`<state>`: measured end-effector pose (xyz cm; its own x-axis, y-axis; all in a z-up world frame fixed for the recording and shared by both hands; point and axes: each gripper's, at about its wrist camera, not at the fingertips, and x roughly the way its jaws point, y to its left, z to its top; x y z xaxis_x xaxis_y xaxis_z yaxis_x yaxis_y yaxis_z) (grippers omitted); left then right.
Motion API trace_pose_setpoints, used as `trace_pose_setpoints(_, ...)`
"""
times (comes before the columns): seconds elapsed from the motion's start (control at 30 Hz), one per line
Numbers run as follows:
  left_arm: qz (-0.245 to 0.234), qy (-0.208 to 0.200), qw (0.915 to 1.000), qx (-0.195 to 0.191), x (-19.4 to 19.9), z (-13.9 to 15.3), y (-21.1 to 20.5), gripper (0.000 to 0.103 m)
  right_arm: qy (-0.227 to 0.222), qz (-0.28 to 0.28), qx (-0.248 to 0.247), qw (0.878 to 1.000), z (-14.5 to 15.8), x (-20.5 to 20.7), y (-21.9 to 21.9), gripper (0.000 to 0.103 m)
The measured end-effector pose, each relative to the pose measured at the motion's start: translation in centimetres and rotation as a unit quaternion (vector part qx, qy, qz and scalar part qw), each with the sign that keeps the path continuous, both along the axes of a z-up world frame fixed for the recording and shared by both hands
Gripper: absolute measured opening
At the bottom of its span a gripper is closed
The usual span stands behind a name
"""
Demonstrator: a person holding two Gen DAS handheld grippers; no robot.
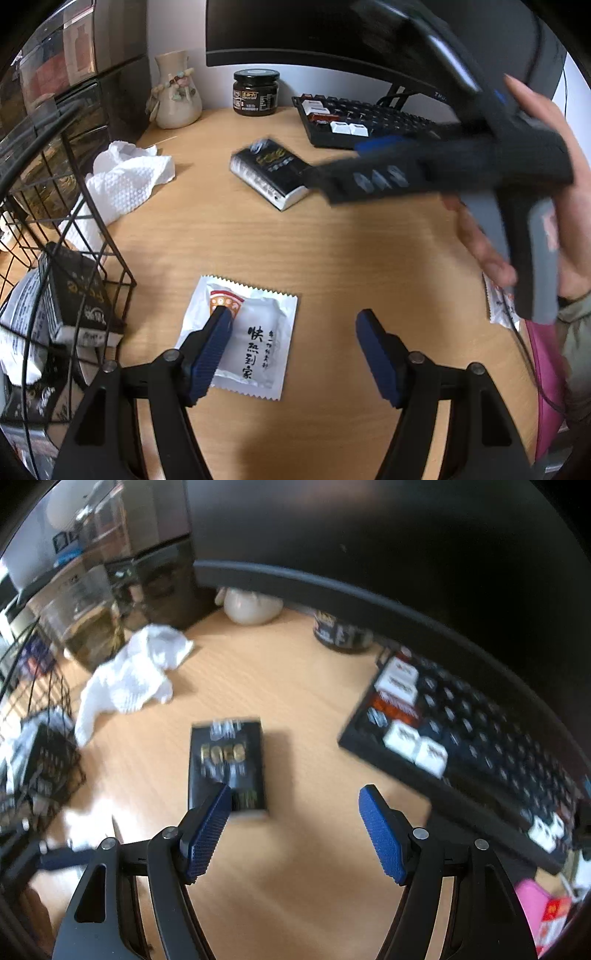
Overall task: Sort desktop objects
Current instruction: 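Return both open grippers to the desk, then grasp the last black Face tissue pack with the right gripper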
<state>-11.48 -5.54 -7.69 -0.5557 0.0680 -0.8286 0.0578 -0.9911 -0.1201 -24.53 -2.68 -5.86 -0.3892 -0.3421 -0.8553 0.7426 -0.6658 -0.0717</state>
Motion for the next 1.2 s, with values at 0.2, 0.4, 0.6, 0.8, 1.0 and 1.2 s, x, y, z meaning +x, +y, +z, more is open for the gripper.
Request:
trace_pose_setpoints(0.2,-0.001,0.002,1.0000,0.002,1.2,0.2,0.6,0.074,0.000,-0.001,0.013,1.000,-0.6,2.8,3.7,0.070)
trace_pose_setpoints(0.4,0.000,0.000,1.0000,-0.008,1.9,0.0,0.9,0.074,0.013,0.028,-0.020,0.999,0.4,3.4,1.0,0.070)
trace_pose_setpoints(0.6,0.006,0.003,1.0000,-0.003,2.4,0.1,0.6,0.074,0.013,0.036,-0.006,0.999,-1.5,2.0,-3.2,0.070)
trace_pose_setpoints(0.8,0.024,0.007,0.9994,-0.023,2.6,-0.4,-0.1,0.074,-0.002,0.040,-0.014,0.999,-1.3,2.0,-2.6,0.046)
trace_pose_setpoints(1.0,0.025,0.001,0.9984,-0.051,2.0,-1.5,-0.1,0.073,-0.009,0.039,-0.016,0.999,-0.8,3.9,1.3,0.046)
trace_pose_setpoints(1.2,0.015,-0.002,0.9982,-0.058,2.0,-1.2,-0.1,0.039,-0.001,0.027,-0.041,0.999,1.1,5.2,4.6,0.046)
